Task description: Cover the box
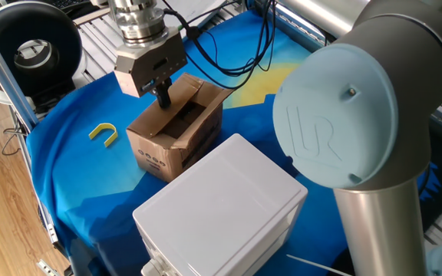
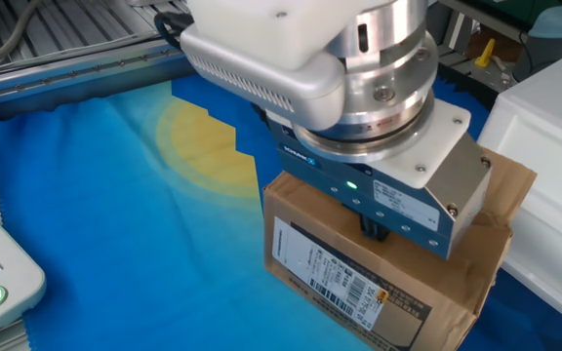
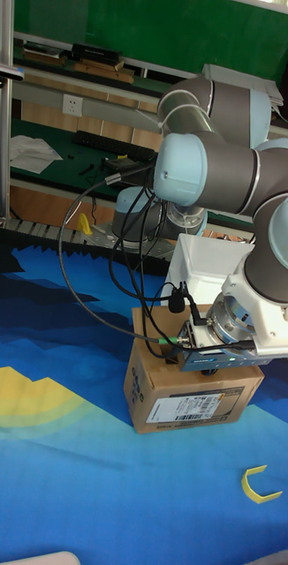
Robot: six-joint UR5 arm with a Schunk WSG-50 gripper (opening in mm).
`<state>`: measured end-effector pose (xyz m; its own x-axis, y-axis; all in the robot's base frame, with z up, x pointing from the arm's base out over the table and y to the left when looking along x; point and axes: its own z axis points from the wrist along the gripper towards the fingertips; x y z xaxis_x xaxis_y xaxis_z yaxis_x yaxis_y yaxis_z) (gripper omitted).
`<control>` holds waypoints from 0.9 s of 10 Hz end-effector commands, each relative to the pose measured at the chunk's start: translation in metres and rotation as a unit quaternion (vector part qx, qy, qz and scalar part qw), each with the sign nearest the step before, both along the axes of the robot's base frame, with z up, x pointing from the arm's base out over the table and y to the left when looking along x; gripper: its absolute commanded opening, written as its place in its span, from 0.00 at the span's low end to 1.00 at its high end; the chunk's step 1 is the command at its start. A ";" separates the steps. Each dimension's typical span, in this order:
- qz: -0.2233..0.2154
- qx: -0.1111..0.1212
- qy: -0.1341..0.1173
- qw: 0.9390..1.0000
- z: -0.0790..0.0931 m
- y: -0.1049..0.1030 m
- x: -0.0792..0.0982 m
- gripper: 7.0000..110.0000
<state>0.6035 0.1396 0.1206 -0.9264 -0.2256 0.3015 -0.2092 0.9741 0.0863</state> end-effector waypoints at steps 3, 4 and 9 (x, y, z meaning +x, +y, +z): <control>-0.004 0.004 0.001 1.000 0.001 0.004 0.002 0.00; -0.004 0.004 0.001 1.000 0.001 0.004 0.002 0.00; -0.004 0.002 -0.001 1.000 -0.001 0.003 0.004 0.00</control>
